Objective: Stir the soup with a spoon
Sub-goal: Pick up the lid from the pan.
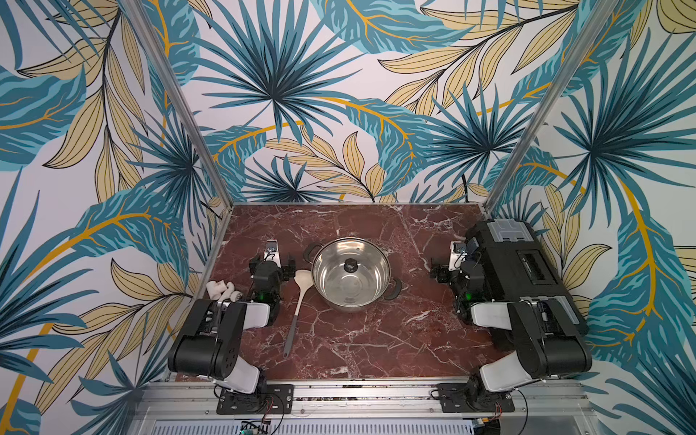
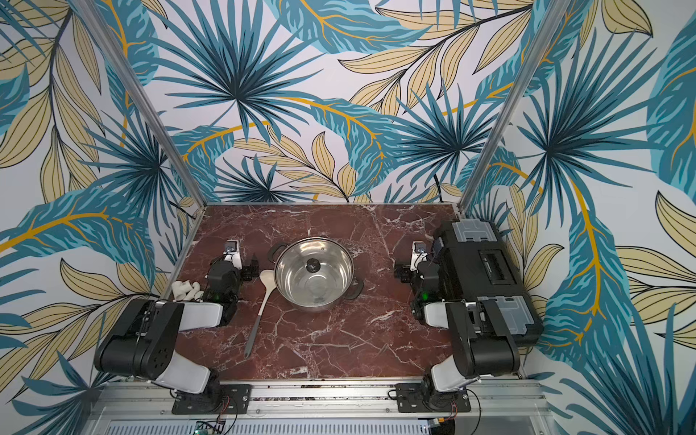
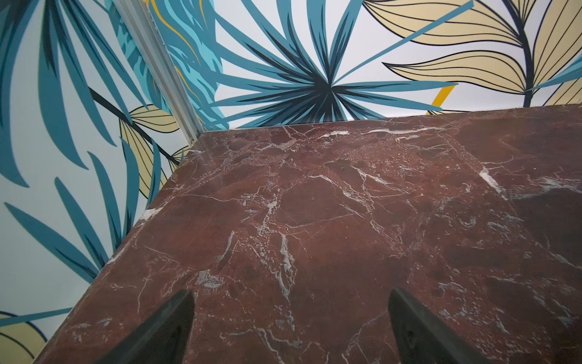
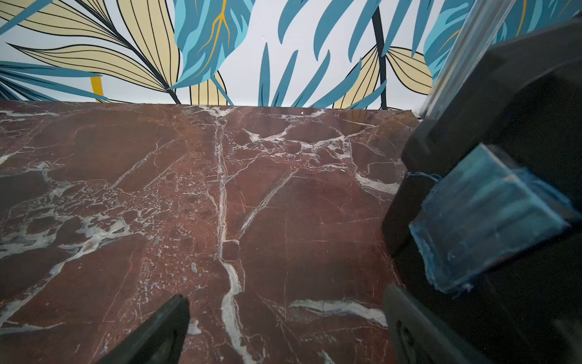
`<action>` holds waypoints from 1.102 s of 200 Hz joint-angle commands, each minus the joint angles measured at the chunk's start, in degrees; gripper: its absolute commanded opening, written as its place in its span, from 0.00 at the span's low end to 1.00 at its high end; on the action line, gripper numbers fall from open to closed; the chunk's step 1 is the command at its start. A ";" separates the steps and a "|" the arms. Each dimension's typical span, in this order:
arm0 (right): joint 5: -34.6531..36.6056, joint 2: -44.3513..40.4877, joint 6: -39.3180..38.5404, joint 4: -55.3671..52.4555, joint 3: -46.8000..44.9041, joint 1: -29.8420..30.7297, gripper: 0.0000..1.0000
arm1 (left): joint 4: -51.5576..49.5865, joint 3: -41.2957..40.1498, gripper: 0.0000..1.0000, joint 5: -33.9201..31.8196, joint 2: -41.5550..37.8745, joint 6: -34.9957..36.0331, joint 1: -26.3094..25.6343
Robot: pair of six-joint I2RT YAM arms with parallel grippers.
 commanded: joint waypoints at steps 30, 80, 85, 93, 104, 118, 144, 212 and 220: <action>0.80 -1.26 0.54 -0.81 -0.98 -0.06 0.99 | 0.11 -1.46 1.00 0.50 -0.97 0.29 0.36; 0.76 -1.28 0.57 -0.80 -0.96 -0.06 1.00 | 0.06 -1.47 1.00 0.45 -0.95 0.32 0.37; 0.75 -1.27 0.58 -0.80 -0.95 -0.06 1.00 | 0.06 -1.46 1.00 0.50 -0.92 0.33 0.39; 0.78 -1.26 0.67 -0.81 -0.97 -0.11 0.99 | 0.04 -1.46 1.00 0.46 -0.93 0.33 0.34; 0.75 -1.24 0.65 -0.81 -0.97 -0.11 0.99 | 0.09 -1.49 1.00 0.50 -0.97 0.33 0.35; 0.68 -1.20 0.56 -0.84 -1.01 -0.10 1.00 | 0.05 -1.46 1.00 0.49 -0.96 0.32 0.36; 0.74 -1.24 0.61 -0.82 -0.96 -0.10 1.00 | 0.02 -1.46 1.00 0.49 -0.97 0.33 0.38; 0.70 -1.19 0.74 -0.89 -0.87 -0.09 0.99 | -0.21 -1.38 1.00 1.44 -0.98 0.14 0.84; 0.71 -1.24 0.76 -0.94 -0.88 -0.08 0.99 | -0.26 -1.38 1.00 2.02 -1.08 0.06 1.08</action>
